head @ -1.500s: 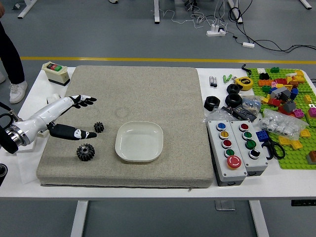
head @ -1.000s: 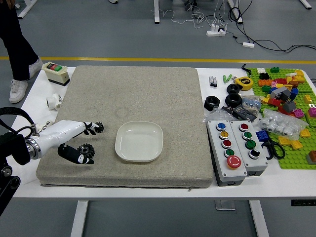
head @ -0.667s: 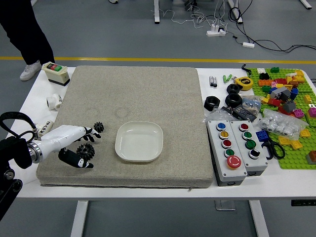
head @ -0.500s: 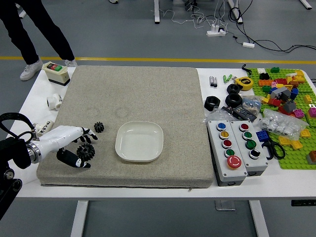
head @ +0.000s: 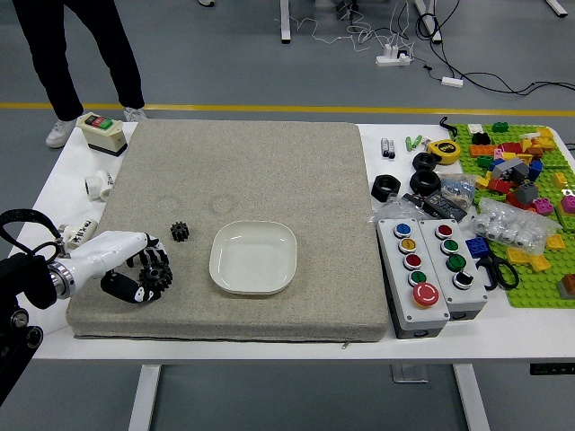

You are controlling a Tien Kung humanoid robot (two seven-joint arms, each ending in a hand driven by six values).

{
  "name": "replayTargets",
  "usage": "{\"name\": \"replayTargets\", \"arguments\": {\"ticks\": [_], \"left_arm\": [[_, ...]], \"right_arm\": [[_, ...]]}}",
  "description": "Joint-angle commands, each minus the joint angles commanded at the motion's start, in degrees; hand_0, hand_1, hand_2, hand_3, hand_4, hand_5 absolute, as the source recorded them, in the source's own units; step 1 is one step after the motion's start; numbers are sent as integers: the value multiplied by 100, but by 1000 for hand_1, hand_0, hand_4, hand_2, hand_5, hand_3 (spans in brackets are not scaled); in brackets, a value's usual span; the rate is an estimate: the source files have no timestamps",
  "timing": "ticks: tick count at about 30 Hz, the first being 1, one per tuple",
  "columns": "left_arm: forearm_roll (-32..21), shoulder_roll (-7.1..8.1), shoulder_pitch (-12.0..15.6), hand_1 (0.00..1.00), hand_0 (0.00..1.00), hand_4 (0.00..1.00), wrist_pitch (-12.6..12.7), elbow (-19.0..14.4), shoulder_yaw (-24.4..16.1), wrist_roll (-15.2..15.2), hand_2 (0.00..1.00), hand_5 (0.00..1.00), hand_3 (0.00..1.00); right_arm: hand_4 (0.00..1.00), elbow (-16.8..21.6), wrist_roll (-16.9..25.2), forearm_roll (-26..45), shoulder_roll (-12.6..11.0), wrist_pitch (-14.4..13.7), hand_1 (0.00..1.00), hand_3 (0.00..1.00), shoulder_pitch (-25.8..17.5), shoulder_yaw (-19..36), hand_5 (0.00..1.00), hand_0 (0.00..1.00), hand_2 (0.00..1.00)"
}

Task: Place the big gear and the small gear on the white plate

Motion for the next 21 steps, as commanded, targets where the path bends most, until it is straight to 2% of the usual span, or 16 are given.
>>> {"name": "replayTargets", "arguments": {"ticks": [3,4,9,10,16,21], "left_arm": [[0,-5,-3,446,360,418,-12,3,-7,-3,484,2,538],[0,-4,-2,392,314,268,-16,-1,-9,-4,438,2,503],[0,27,-17,392,314,268,-32,-105,-26,-5,438,2,503],[0,31,-20,381,299,236,-31,-119,-28,-5,431,2,501],[0,60,-68,376,295,216,-19,-275,-22,5,426,2,500],[0,50,-158,376,295,216,-4,-532,113,32,426,2,500]], "right_arm": [[943,4,1,-4,0,-1,775,798,2,3,743,747,824],[943,4,2,-4,0,0,776,797,2,3,743,746,823],[943,2,2,-17,-1,1,776,797,8,18,743,746,823],[943,1,2,-19,-2,2,775,796,8,18,743,746,823],[943,4,2,-22,-3,2,775,796,15,37,743,746,823],[943,5,1,-22,-2,2,775,796,21,45,743,746,823]]}}
